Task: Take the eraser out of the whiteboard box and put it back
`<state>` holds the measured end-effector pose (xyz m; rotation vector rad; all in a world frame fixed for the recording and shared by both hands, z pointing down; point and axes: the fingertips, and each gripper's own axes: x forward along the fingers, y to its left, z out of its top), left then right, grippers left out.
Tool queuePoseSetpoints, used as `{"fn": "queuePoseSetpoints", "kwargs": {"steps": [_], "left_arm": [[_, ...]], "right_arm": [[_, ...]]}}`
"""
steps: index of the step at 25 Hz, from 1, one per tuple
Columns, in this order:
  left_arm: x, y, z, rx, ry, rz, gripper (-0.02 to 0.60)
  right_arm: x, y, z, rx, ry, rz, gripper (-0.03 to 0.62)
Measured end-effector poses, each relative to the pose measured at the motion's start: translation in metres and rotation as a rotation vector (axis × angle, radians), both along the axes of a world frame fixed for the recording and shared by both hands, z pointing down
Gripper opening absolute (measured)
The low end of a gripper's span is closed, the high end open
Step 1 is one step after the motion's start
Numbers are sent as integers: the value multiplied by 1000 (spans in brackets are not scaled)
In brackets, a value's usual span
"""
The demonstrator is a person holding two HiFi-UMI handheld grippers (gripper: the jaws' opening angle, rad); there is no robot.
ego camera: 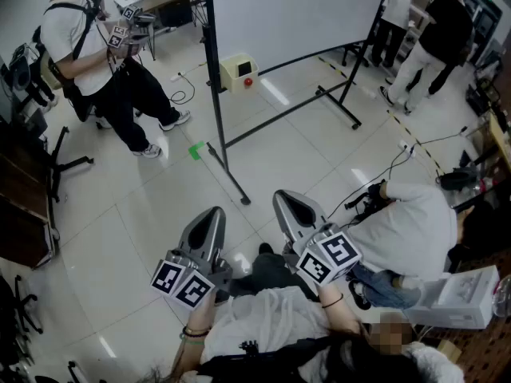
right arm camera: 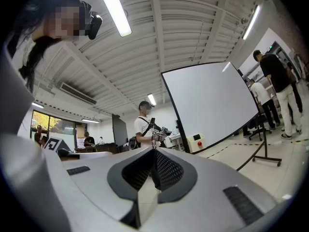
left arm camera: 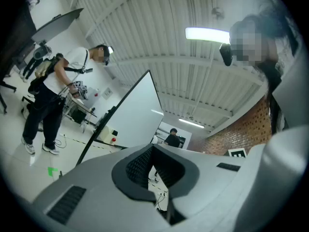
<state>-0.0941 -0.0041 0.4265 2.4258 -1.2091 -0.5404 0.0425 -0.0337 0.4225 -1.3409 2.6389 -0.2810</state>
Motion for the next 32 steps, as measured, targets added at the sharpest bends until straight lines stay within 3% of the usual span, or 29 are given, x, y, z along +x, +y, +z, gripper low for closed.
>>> {"fn": "queuePoseSetpoints", "kwargs": {"steps": [5, 7, 11, 16, 24, 28, 32], "left_arm": [[-16, -7, -1, -29, 11, -40, -12], [-21, -17, -2, -33, 16, -61, -12], [-22, -49, 1, -42, 13, -101, -12], [-18, -104, -7, -37, 2, -167, -12], [-46, -154, -21, -26, -33, -385, -12], [-68, -158, -14, -50, -23, -518, -12], [-80, -164, -12, -56, -29, -582, -12]], "right_arm": [[11, -55, -13, -9, 35, 65, 78], [13, -91, -23, -4, 43, 68, 180], [13, -183, -33, 15, 66, 75, 230], [2, -314, -12, -36, 176, 52, 319], [-24, -469, 64, -165, 443, -5, 327], [-38, -508, 99, -240, 495, -30, 325], [-37, -523, 121, -269, 498, -22, 302]]}}
